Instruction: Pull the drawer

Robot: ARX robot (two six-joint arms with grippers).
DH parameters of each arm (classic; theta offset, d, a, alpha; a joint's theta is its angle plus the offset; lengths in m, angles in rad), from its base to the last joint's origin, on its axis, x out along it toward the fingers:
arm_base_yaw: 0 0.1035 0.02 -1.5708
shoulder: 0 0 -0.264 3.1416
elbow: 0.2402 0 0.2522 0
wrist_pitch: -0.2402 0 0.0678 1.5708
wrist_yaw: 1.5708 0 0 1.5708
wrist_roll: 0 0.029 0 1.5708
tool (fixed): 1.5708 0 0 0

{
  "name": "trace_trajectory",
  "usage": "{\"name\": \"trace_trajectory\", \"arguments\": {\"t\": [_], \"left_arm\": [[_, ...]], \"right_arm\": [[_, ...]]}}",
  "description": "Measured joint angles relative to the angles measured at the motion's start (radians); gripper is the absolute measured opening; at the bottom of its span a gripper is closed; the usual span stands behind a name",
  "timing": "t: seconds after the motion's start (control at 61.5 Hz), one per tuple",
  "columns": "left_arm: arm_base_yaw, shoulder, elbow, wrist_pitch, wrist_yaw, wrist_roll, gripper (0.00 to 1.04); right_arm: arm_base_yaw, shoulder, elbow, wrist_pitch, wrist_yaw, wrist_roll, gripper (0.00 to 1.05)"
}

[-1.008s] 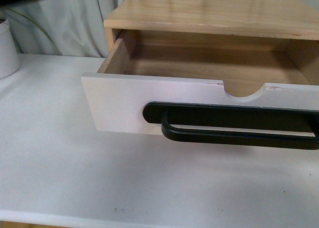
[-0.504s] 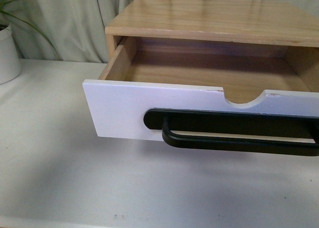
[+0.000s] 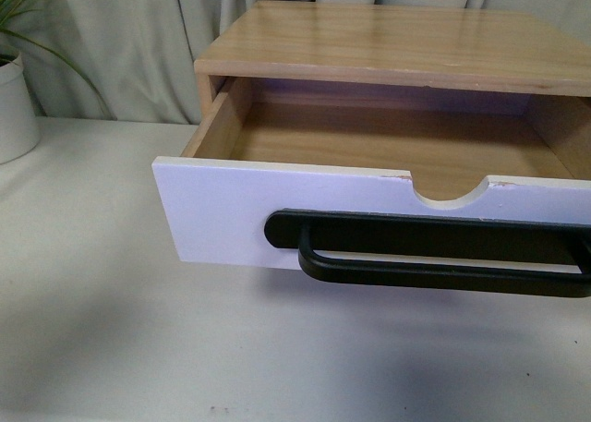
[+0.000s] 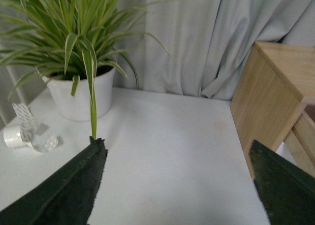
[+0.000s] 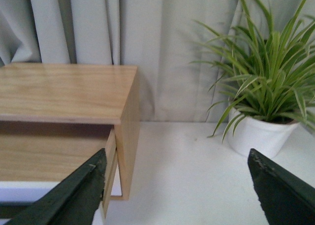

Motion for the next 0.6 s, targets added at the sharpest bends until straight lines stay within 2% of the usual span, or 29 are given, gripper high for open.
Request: {"name": "trace_trajectory", "arguments": {"t": [0.098,0.146,0.357,0.39,0.455,0.52,0.601], "left_arm": [[-0.075,-0.068,-0.048,-0.009,-0.066,0.0,0.58],[-0.117,-0.106,-0.071,-0.026,-0.113,0.0,0.43],[-0.209,-0.198,-0.114,-0.072,-0.2,0.0,0.04],[-0.222,-0.213,-0.12,-0.081,-0.212,0.0,0.04],[-0.246,-0.238,-0.129,-0.096,-0.237,0.0,0.04],[-0.32,-0.263,-0.137,-0.114,-0.337,0.0,0.04],[-0.364,-0.287,-0.143,-0.128,-0.342,0.0,0.04]], "right_arm": [[0.091,-0.048,-0.045,-0.01,0.079,0.01,0.59],[0.15,-0.079,-0.072,-0.01,0.136,0.013,0.45],[0.269,-0.135,-0.133,-0.01,0.248,0.014,0.06],[0.296,-0.145,-0.141,-0.011,0.28,0.012,0.01],[0.387,-0.159,-0.155,-0.011,0.396,0.016,0.01],[0.429,-0.169,-0.165,-0.011,0.403,0.017,0.01],[0.44,-0.178,-0.177,-0.011,0.411,0.017,0.01]]}}
